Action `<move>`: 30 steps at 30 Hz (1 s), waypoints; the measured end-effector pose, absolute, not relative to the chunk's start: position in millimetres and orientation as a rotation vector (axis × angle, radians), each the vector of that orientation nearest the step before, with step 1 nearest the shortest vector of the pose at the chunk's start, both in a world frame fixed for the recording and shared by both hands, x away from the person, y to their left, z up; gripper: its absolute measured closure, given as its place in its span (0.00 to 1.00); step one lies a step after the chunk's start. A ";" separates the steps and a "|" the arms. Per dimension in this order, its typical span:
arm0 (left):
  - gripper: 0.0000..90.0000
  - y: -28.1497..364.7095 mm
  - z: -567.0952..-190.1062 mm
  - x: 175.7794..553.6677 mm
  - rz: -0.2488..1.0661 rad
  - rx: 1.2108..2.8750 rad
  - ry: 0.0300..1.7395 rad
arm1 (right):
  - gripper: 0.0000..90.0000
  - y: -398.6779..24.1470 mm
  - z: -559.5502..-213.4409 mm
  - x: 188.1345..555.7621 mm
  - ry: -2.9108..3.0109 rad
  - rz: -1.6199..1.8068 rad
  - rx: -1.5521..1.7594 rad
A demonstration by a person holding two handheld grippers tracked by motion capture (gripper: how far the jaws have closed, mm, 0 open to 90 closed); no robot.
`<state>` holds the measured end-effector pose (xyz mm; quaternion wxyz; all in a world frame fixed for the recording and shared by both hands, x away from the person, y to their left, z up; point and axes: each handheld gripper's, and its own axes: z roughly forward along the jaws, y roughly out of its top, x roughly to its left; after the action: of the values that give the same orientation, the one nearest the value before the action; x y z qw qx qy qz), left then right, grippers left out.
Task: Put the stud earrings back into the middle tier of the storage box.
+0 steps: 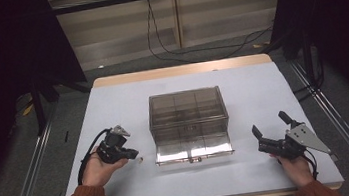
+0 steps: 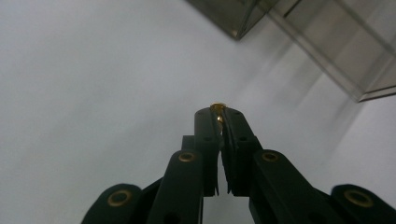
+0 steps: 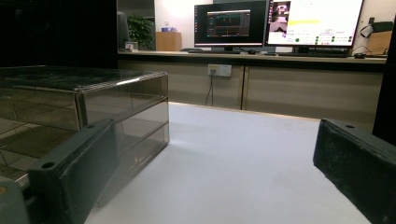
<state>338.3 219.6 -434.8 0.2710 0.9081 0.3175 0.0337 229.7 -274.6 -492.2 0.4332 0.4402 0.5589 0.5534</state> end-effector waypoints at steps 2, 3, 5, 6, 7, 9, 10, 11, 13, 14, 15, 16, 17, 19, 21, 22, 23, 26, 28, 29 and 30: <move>0.95 223.4 -430.3 335.1 0.099 2.386 0.847 | 0.00 -274.6 -492.2 229.6 1.393 1.377 1.095; 0.95 224.9 -427.7 333.3 0.112 2.361 0.846 | 0.00 -274.7 -492.2 229.7 1.393 1.377 1.095; 0.95 226.5 -423.7 329.9 0.128 2.331 0.840 | 0.00 -274.7 -492.2 229.6 1.393 1.377 1.095; 0.95 226.2 -422.6 327.7 0.132 2.316 0.840 | 0.00 -274.6 -492.2 229.6 1.394 1.377 1.095; 0.95 225.8 -421.5 325.5 0.138 2.305 0.833 | 0.00 -274.7 -492.2 229.6 1.393 1.377 1.095; 0.95 225.3 -419.9 321.7 0.152 2.287 0.816 | 0.00 -274.6 -492.2 229.6 1.392 1.377 1.097; 0.95 225.2 -419.0 320.0 0.157 2.278 0.811 | 0.00 -274.7 -492.2 229.6 1.393 1.377 1.096; 0.95 224.9 -418.5 318.4 0.153 2.268 0.805 | 0.00 -274.7 -492.2 229.6 1.393 1.377 1.095; 0.95 223.6 -416.5 315.0 0.160 2.274 0.779 | 0.00 -274.7 -492.2 229.7 1.393 1.376 1.093; 0.95 223.6 -416.5 315.0 0.160 2.274 0.779 | 0.00 -274.7 -492.2 229.7 1.393 1.376 1.092; 0.95 223.2 -412.9 312.3 0.174 2.263 0.773 | 0.00 -274.7 -492.2 229.7 1.393 1.376 1.092; 0.95 223.0 -411.7 311.2 0.169 2.249 0.767 | 0.00 -274.7 -492.2 229.7 1.393 1.377 1.093; 0.95 222.7 -410.4 310.2 0.178 2.239 0.759 | 0.00 -274.7 -492.2 229.7 1.393 1.376 1.092; 0.95 220.8 -407.9 307.8 0.183 2.233 0.752 | 0.00 -274.7 -492.2 229.7 1.393 1.376 1.093; 0.95 217.4 -407.0 306.2 0.185 2.224 0.733 | 0.00 -274.7 -492.2 229.7 1.394 1.376 1.092; 0.95 217.4 -407.0 306.2 0.185 2.224 0.733 | 0.00 -274.7 -492.2 229.7 1.394 1.376 1.092; 0.95 215.5 -406.2 305.3 0.185 2.225 0.726 | 0.00 -274.7 -492.2 229.7 1.393 1.376 1.092; 0.95 208.9 -403.9 304.6 0.173 2.215 0.701 | 0.00 -274.7 -492.2 229.7 1.393 1.376 1.092; 0.95 206.6 -403.2 305.2 0.167 2.204 0.695 | 0.00 -274.6 -492.2 229.6 1.393 1.377 1.092; 0.96 205.0 -403.1 305.3 0.166 2.197 0.686 | 0.00 -274.6 -492.2 229.7 1.393 1.377 1.092; 0.96 203.3 -402.8 304.8 0.158 2.196 0.687 | 0.00 -274.6 -492.2 229.7 1.393 1.376 1.092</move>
<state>304.8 203.3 -402.8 0.4056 0.8703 0.2722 0.0627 229.7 -274.6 -492.2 0.4346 0.4388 0.5595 0.5528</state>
